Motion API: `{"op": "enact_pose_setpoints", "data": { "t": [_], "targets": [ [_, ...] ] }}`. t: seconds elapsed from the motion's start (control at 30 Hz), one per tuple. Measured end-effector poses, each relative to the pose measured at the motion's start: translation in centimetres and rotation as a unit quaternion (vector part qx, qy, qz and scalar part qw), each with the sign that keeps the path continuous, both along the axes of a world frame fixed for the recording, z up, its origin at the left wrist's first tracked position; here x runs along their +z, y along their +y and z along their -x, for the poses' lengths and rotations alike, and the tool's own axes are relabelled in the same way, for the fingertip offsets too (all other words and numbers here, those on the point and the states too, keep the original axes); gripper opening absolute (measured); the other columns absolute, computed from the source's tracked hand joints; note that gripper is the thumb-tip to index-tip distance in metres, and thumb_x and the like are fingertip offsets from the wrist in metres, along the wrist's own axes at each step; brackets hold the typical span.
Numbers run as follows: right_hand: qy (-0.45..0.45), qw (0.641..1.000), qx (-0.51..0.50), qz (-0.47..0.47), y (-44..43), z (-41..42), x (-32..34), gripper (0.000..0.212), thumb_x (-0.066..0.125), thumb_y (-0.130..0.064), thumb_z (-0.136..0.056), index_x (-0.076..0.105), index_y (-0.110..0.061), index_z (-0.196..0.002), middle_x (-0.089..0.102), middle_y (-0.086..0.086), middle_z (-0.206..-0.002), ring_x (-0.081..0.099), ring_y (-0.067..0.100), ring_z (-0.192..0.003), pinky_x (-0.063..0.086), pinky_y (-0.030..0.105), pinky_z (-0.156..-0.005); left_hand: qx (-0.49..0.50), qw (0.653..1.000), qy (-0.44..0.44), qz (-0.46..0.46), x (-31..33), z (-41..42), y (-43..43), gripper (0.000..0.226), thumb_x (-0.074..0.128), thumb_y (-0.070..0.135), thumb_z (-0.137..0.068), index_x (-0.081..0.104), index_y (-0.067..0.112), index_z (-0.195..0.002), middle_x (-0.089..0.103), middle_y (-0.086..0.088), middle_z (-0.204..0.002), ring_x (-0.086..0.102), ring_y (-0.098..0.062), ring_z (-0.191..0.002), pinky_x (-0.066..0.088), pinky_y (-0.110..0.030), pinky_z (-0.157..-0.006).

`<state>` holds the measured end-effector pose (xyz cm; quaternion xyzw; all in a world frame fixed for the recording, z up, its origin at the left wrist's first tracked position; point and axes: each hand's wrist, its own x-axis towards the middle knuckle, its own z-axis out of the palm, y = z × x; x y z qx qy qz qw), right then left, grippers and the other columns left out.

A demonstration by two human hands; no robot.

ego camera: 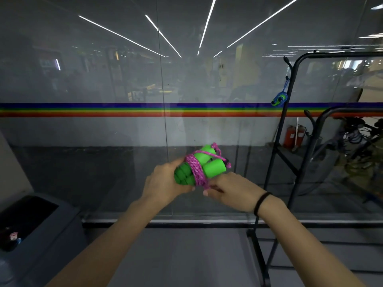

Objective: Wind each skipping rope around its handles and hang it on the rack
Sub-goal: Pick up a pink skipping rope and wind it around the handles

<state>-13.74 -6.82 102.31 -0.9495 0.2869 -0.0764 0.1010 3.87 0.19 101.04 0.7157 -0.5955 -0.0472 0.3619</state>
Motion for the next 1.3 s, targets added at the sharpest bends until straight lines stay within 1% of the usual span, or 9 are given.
{"op": "enact_pose_setpoints", "data": {
  "t": [0.23,0.53,0.73,0.83,0.9,1.0,1.07,1.13,1.3],
  "targets": [
    [0.031,0.997,0.01,0.065,1.7,0.6,3.2,0.019,0.06,-0.037,-0.083,0.07,-0.025,-0.092,0.068,-0.005,-0.087,0.059,0.014,-0.081,0.049,0.03,-0.073,-0.051,0.973,-0.185,-0.126,-0.2,1.7,0.0,0.076,0.076,0.041,-0.067,0.04,0.045,-0.133,0.064,0.007,-0.119,0.057,-0.019,-0.112,0.045,-0.03,-0.082],
    [0.015,0.952,0.148,-0.266,-1.6,0.8,4.8,0.013,0.072,-0.014,-0.077,0.07,-0.006,-0.087,0.065,-0.005,-0.067,0.055,0.006,-0.061,0.043,0.015,-0.063,-0.234,0.932,-0.2,-0.19,1.0,2.8,1.2,0.031,0.079,0.034,-0.063,0.058,0.029,-0.086,0.063,0.008,-0.074,0.056,-0.004,-0.068,0.036,-0.024,-0.055],
    [-0.108,0.89,0.175,-0.407,-3.4,2.0,2.8,0.021,0.06,-0.001,-0.083,0.068,-0.02,-0.081,0.068,-0.012,-0.069,0.059,0.0,-0.063,0.047,0.013,-0.062,-0.349,0.924,-0.009,-0.157,1.1,3.4,2.4,0.028,0.082,0.013,-0.06,0.062,0.021,-0.078,0.067,0.001,-0.073,0.056,-0.002,-0.064,0.045,-0.022,-0.057],
    [-0.213,0.853,0.167,-0.446,-3.7,2.5,1.8,0.006,0.073,-0.026,-0.074,0.072,-0.023,-0.078,0.07,-0.009,-0.071,0.064,0.002,-0.067,0.051,0.015,-0.066,-0.337,0.931,0.091,-0.104,0.9,3.1,2.3,0.033,0.082,0.004,-0.06,0.066,0.01,-0.088,0.069,-0.005,-0.08,0.058,-0.004,-0.072,0.051,-0.024,-0.067],
    [-0.295,0.83,0.136,-0.454,-3.6,2.4,0.9,0.048,0.083,-0.059,-0.041,0.074,-0.024,-0.072,0.071,-0.008,-0.069,0.066,0.0,-0.067,0.053,0.014,-0.066,-0.32,0.932,0.157,-0.071,0.5,3.1,2.2,0.033,0.081,-0.001,-0.062,0.067,0.006,-0.091,0.068,-0.002,-0.08,0.06,-0.005,-0.075,0.052,-0.023,-0.07],
    [-0.437,0.782,0.077,-0.438,-3.5,1.5,-1.2,0.037,0.085,-0.056,-0.037,0.075,-0.033,-0.064,0.071,-0.014,-0.064,0.065,-0.004,-0.062,0.053,0.014,-0.063,-0.277,0.922,0.268,-0.034,-0.2,3.1,1.5,0.032,0.079,-0.002,-0.062,0.067,0.003,-0.091,0.069,0.005,-0.078,0.063,-0.007,-0.074,0.053,-0.021,-0.07],
    [-0.462,0.804,0.047,-0.37,-3.6,0.6,-2.0,0.004,0.073,-0.015,-0.074,0.073,-0.019,-0.075,0.073,-0.007,-0.069,0.064,0.001,-0.065,0.053,0.023,-0.069,-0.239,0.914,0.327,-0.002,-0.4,3.5,1.0,0.029,0.077,0.002,-0.059,0.065,0.004,-0.086,0.069,0.006,-0.071,0.064,-0.009,-0.067,0.055,-0.022,-0.066],
    [-0.454,0.833,0.005,-0.317,-3.0,0.0,-2.1,0.021,0.053,0.009,-0.085,0.066,-0.007,-0.083,0.068,0.0,-0.067,0.059,0.006,-0.058,0.051,0.021,-0.062,-0.208,0.892,0.401,0.02,-0.5,4.0,0.7,0.024,0.072,0.007,-0.059,0.063,0.005,-0.08,0.07,0.002,-0.064,0.065,-0.011,-0.059,0.055,-0.024,-0.058],
    [-0.487,0.849,-0.099,-0.183,-1.8,-0.6,-2.1,0.026,0.062,-0.005,-0.083,0.058,-0.026,-0.067,0.06,-0.01,-0.051,0.051,-0.001,-0.045,0.04,0.019,-0.051,-0.187,0.812,0.552,0.027,-0.6,5.1,0.3,0.017,0.069,0.02,-0.063,0.063,0.007,-0.072,0.067,-0.002,-0.059,0.062,-0.013,-0.049,0.052,-0.022,-0.05]
  ]
}}
